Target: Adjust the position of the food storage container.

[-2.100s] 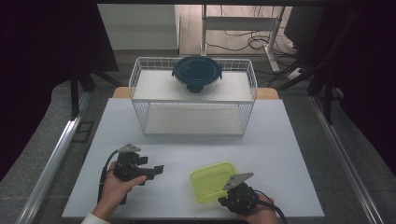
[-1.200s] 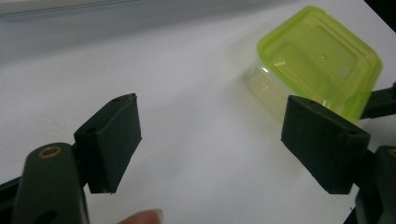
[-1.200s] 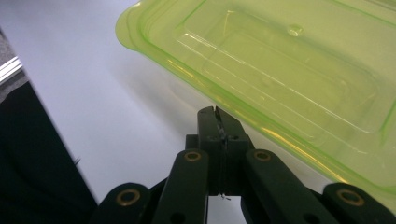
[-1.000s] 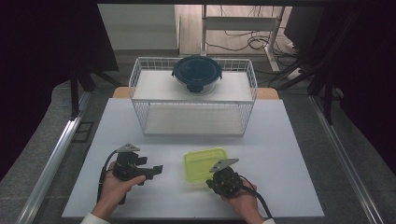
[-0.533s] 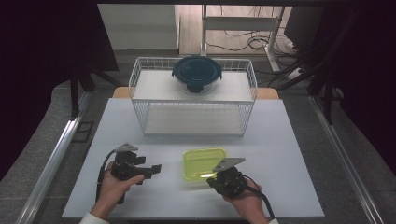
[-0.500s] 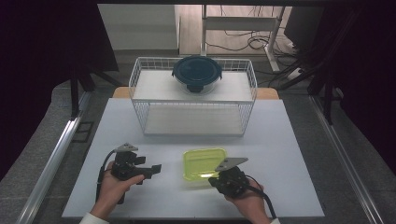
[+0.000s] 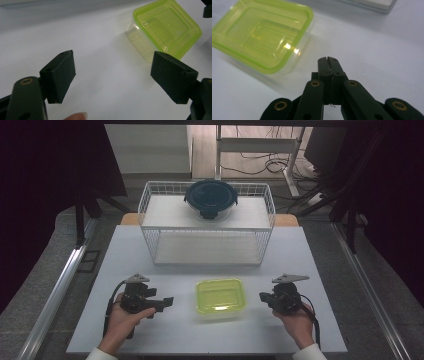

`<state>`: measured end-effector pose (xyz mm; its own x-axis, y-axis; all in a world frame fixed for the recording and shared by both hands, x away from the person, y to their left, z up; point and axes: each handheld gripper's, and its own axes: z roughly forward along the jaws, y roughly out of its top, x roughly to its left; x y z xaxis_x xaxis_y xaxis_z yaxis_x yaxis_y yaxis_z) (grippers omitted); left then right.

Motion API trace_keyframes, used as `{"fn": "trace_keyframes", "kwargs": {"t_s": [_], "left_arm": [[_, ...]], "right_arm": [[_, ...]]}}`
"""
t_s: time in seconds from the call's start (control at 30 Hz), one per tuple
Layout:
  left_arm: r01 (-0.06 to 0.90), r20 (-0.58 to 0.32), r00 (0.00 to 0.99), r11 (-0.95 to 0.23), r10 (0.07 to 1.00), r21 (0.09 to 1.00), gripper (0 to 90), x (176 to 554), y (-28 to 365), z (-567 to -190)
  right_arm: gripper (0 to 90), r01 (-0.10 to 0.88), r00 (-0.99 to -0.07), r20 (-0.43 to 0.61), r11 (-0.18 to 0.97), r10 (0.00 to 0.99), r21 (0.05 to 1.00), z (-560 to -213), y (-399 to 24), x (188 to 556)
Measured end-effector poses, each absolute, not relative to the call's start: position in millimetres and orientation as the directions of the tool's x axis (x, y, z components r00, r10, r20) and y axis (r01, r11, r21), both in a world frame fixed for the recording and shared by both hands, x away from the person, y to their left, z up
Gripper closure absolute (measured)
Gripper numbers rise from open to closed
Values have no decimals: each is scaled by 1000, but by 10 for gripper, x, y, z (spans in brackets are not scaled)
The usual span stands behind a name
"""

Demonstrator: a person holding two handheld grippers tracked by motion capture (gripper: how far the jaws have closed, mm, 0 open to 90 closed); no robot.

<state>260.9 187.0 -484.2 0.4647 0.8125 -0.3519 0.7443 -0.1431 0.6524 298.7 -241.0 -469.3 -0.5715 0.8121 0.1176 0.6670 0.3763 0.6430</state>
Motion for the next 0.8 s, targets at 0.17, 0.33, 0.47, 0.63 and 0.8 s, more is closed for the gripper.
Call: {"fn": "trace_keyframes", "kwargs": {"t_s": [0.17,0.33,0.47,0.63,0.8], "left_arm": [[748,-368,467,-137,805,650,196,2603,1872,-4836],[746,-360,468,-143,807,650,197,2600,1869,-4839],[747,-353,467,-149,811,648,196,2603,1866,-4845],[747,-340,468,-158,816,646,196,2604,1858,-4856],[747,-343,469,-158,814,645,196,2603,1857,-4854]], "right_arm": [[890,671,-585,100,410,805,618,-4758,-2308,3024],[890,669,-598,92,433,796,605,-4781,-2232,3001],[890,661,-609,85,446,788,603,-4792,-2207,2991],[890,657,-621,87,456,779,601,-4790,-2167,2978],[890,650,-639,90,474,764,594,-4807,-2087,2954]]}}
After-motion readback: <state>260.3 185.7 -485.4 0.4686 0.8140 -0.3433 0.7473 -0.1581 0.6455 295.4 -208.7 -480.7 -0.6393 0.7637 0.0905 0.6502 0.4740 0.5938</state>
